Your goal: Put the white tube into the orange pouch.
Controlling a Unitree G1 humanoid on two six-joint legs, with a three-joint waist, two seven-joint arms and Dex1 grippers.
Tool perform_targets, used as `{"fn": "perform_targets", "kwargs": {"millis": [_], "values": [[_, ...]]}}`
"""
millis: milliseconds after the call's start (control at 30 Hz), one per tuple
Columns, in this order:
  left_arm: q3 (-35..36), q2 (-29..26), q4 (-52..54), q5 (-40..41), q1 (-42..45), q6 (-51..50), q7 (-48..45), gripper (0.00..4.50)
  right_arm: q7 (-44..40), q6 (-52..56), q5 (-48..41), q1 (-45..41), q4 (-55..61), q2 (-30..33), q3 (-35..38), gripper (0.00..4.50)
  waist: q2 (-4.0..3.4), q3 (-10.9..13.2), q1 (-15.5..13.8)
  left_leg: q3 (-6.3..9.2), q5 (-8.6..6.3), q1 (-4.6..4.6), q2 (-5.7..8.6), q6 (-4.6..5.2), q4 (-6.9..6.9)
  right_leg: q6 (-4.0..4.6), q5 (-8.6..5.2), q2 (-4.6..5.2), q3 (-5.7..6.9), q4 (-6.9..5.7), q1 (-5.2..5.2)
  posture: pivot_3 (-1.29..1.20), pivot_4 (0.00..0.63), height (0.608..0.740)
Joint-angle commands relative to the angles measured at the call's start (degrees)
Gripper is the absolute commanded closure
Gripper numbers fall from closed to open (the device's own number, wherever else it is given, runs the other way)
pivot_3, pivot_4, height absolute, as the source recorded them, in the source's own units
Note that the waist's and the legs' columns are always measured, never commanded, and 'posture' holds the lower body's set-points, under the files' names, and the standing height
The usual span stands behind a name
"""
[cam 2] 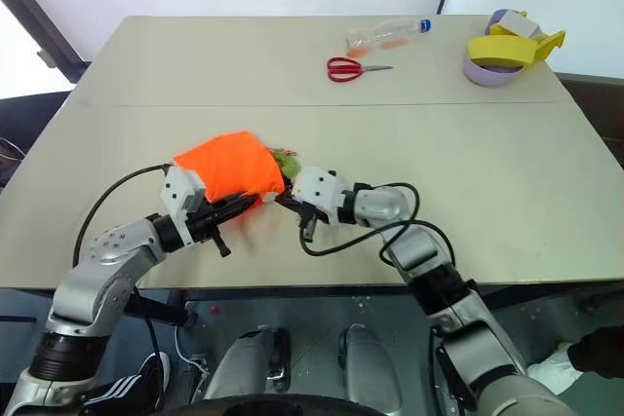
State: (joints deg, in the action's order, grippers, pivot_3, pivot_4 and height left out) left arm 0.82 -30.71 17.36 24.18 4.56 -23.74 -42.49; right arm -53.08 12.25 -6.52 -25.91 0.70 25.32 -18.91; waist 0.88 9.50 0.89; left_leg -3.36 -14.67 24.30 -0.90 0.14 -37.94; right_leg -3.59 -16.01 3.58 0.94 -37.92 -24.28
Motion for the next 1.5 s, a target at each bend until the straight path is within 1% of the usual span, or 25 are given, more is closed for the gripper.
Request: {"fn": "perform_targets", "kwargs": {"millis": [33, 67, 200, 267, 333, 367, 400, 433, 500, 633, 700, 833, 1133, 1233, 1267, 1333, 1467, 1500], "values": [[1.7, -1.7, 1.3, -0.1, -0.4, 1.0, -1.1, 4.5, -0.3, 3.0, -3.9, -1.1, 3.3, 2.0, 5.9, 4.44, 0.0, 0.0, 0.0, 0.01, 0.0, 0.0, 0.0, 0.0, 0.0, 0.01, -0.01, 0.0, 0.0, 0.0, 0.0, 0.0, 0.15, 0.74], [1.7, -2.0, 1.0, 0.0, -0.5, 1.1, -1.3, 4.5, 0.1, 3.3, -4.1, -1.4, 2.9, 2.1, 6.6, 4.44, 0.0, 0.0, 0.1, 0.01, 0.0, 0.0, 0.0, -0.01, 0.0, 0.05, 0.01, 0.0, 0.0, 0.0, 0.0, 0.0, 0.15, 0.74], [1.4, -2.5, -0.8, -0.3, 0.1, 2.2, -2.1, 4.5, 6.9, 8.3, -6.4, -8.7, -4.9, -3.9, 11.5, 4.44, -0.02, 0.0, 1.0, 0.01, -0.01, -0.06, -0.02, -0.02, 0.05, 0.25, 0.12, 0.0, 0.0, -0.02, -0.06, 0.0, 0.15, 0.74], [1.0, -2.1, -1.1, -0.4, 0.7, 2.2, -2.0, 4.5, 9.6, 9.5, -6.3, -12.0, -8.0, -7.2, 12.2, 3.93, -0.02, 0.0, 1.2, 0.01, 0.01, -0.07, -0.02, -0.04, 0.09, 0.28, 0.15, 0.0, 0.01, -0.08, -0.09, 0.0, 0.15, 0.74], [0.5, -1.8, -0.8, -0.2, 0.8, 2.1, -2.1, 4.5, 11.4, 14.0, -7.4, -14.5, -9.4, -10.7, 12.0, 3.19, -0.02, 0.0, 1.3, 0.02, 0.03, -0.06, -0.02, -0.06, 0.09, 0.28, 0.16, 0.0, 0.02, -0.1, -0.1, 0.0, 0.15, 0.74], [0.4, -1.8, -0.6, -0.1, 0.7, 1.9, -2.2, 4.5, 12.6, 15.9, -7.0, -15.5, -10.3, -11.8, 11.8, 2.65, -0.03, 0.0, 1.4, 0.02, 0.03, -0.07, -0.02, -0.06, 0.09, 0.27, 0.16, 0.0, 0.02, -0.1, -0.1, 0.0, 0.15, 0.74], [0.3, -1.8, -0.5, -0.2, 0.5, 2.0, -2.2, 4.5, 14.1, 17.6, -6.1, -16.3, -11.4, -12.6, 11.3, 1.94, -0.03, 0.0, 1.4, 0.01, 0.04, -0.05, -0.02, -0.06, 0.09, 0.25, 0.17, 0.0, 0.02, -0.09, -0.1, 0.0, 0.15, 0.74], [0.3, -1.8, -0.4, -0.3, 0.4, 2.0, -2.2, 4.5, 14.8, 19.8, -5.8, -17.0, -12.2, -13.2, 11.1, 1.57, -0.03, 0.0, 1.4, 0.01, 0.04, -0.04, -0.02, -0.06, 0.09, 0.24, 0.17, 0.0, 0.02, -0.07, -0.1, 0.0, 0.15, 0.74], [0.5, -1.9, -0.4, -0.4, 0.1, 2.1, -2.2, 4.5, 15.5, 22.5, -5.4, -17.9, -13.0, -14.0, 10.0, 0.51, -0.03, 0.0, 1.4, 0.01, 0.04, -0.01, -0.02, -0.06, 0.09, 0.19, 0.2, 0.0, 0.02, -0.05, -0.1, 0.0, 0.15, 0.74], [0.4, -1.4, -0.1, -0.6, -0.6, 2.3, -1.7, 4.5, 19.7, 27.1, -4.9, -21.5, -16.4, -16.9, 10.4, 0.51, -0.04, 0.0, 1.7, -0.03, 0.04, 0.12, -0.01, -0.06, 0.1, 0.11, 0.25, 0.0, 0.02, 0.07, -0.2, 0.0, 0.15, 0.74], [0.2, -0.8, 0.2, -0.7, -0.8, 2.4, -1.3, 4.5, 22.1, 27.5, -3.4, -23.0, -19.4, -17.9, 10.0, 0.51, -0.04, 0.0, 1.7, -0.04, 0.04, 0.11, -0.02, -0.06, 0.14, 0.1, 0.25, 0.0, 0.02, 0.07, -0.24, 0.0, 0.15, 0.74], [0.0, 0.0, 0.5, -0.9, -0.9, 2.6, -0.8, 4.5, 23.9, 28.0, -2.2, -24.4, -23.4, -19.6, 9.7, 0.51, -0.04, 0.0, 1.7, -0.04, 0.05, 0.06, -0.02, -0.08, 0.3, 0.11, 0.25, 0.0, 0.04, 0.05, -0.26, 0.0, 0.15, 0.74], [-0.1, 1.0, 1.2, -1.2, -1.9, 2.9, -0.1, 4.5, 28.7, 23.2, 3.5, -26.2, -32.6, -22.9, 6.8, 0.51, -0.04, 0.0, 1.8, -0.06, 0.07, 0.04, -0.01, -0.11, 0.41, 0.09, 0.26, 0.0, 0.04, 0.07, -0.3, 0.0, 0.15, 0.74], [-0.2, 1.0, 1.2, -1.4, -1.9, 3.1, 0.0, 4.5, 28.6, 22.1, 4.6, -26.0, -33.9, -23.5, 6.1, 0.51, -0.04, 0.0, 1.8, -0.07, 0.11, -0.01, -0.01, -0.17, 0.52, 0.09, 0.26, 0.0, 0.04, 0.07, -0.3, 0.0, 0.15, 0.74], [-0.1, 1.1, 1.2, -1.4, -1.9, 3.1, 0.1, 4.5, 28.0, 22.4, 4.4, -25.8, -33.9, -23.8, 6.1, 0.74, -0.04, 0.0, 1.8, -0.08, 0.12, -0.04, -0.01, -0.19, 0.56, 0.08, 0.26, 0.0, 0.04, 0.07, -0.29, 0.0, 0.15, 0.74], [-0.1, 1.1, 1.2, -1.5, -1.9, 3.2, 0.2, 4.5, 26.4, 23.0, 4.5, -25.5, -33.2, -24.1, 5.3, 1.38, -0.04, 0.0, 1.8, -0.08, 0.13, -0.09, -0.01, -0.21, 0.61, 0.07, 0.27, 0.0, 0.04, 0.05, -0.29, 0.0, 0.15, 0.74], [-0.2, 1.2, 1.1, -1.5, -1.8, 3.3, 0.3, 4.5, 26.7, 22.9, 5.0, -25.2, -32.0, -23.6, 5.7, 3.29, -0.04, 0.0, 1.8, -0.08, 0.15, -0.19, -0.01, -0.23, 0.68, 0.07, 0.27, 0.0, 0.04, -0.01, -0.27, 0.0, 0.15, 0.74], [-0.2, 1.2, 1.1, -1.6, -1.8, 3.4, 0.3, 4.5, 26.9, 22.9, 5.1, -24.9, -31.5, -23.0, 6.0, 3.91, -0.04, 0.0, 1.7, -0.08, 0.16, -0.19, -0.01, -0.23, 0.68, 0.07, 0.27, 0.0, 0.04, -0.01, -0.26, 0.0, 0.15, 0.74]]}}
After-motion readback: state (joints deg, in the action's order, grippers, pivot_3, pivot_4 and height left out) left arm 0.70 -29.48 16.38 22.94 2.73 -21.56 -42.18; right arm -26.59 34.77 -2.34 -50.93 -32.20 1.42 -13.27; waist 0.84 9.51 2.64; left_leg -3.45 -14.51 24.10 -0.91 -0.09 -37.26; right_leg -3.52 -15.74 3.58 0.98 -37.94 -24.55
